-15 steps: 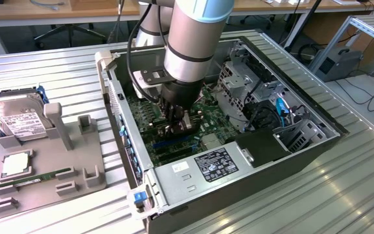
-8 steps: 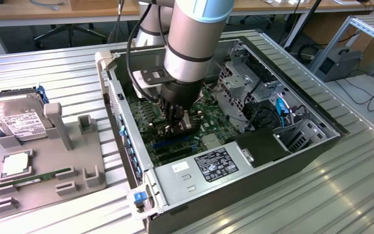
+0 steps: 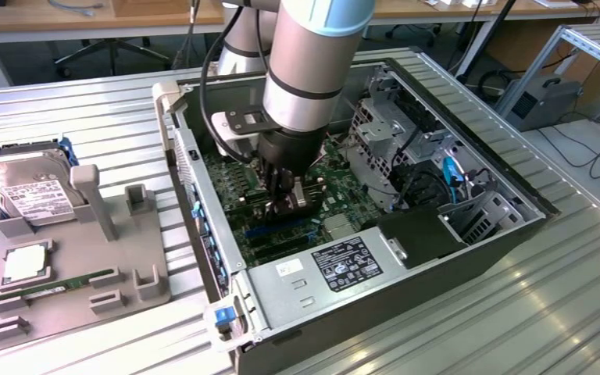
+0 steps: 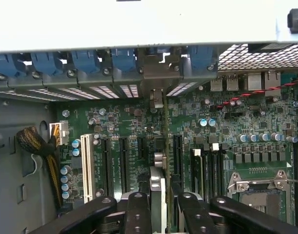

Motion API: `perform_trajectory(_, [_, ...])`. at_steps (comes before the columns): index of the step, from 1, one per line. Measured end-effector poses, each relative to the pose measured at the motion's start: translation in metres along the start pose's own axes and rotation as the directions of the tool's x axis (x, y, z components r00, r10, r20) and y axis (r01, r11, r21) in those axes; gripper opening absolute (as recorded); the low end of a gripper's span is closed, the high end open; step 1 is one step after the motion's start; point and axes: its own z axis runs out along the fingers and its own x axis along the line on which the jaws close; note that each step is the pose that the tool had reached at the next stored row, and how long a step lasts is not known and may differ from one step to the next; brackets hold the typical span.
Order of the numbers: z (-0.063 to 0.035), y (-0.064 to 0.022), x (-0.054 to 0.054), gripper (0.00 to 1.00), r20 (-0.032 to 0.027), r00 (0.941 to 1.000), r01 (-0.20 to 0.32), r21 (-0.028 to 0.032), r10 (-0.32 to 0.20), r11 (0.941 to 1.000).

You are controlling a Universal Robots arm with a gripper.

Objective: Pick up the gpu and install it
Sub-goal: 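Insert the gpu into the slot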

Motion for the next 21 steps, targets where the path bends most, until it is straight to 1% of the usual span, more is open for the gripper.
perform_trajectory(4, [-0.0001, 0.0000, -0.0011, 0.27, -0.0084, 1.0000, -0.003, 0.0003, 0.003, 1.0000])
perform_trajectory(6, [-0.0001, -0.0002, -0.0015, 0.27, -0.0095, 0.9999, -0.004, 0.0005, 0.004, 1.0000])
perform_trajectory(9, [-0.0002, -0.0015, -0.0016, 0.27, -0.0098, 0.9999, -0.006, 0.0004, 0.006, 1.0000])
perform_trajectory(12, [-0.0004, -0.0048, -0.0018, 0.27, -0.0097, 0.9999, -0.006, -0.0003, 0.006, 1.0000])
perform_trajectory(16, [-0.0004, -0.0057, -0.0031, 0.27, -0.0105, 0.9999, -0.006, -0.0003, 0.006, 1.0000])
perform_trajectory(21, [-0.0003, -0.0056, -0.0058, 0.27, -0.0168, 0.9998, -0.006, 0.0001, 0.006, 1.0000])
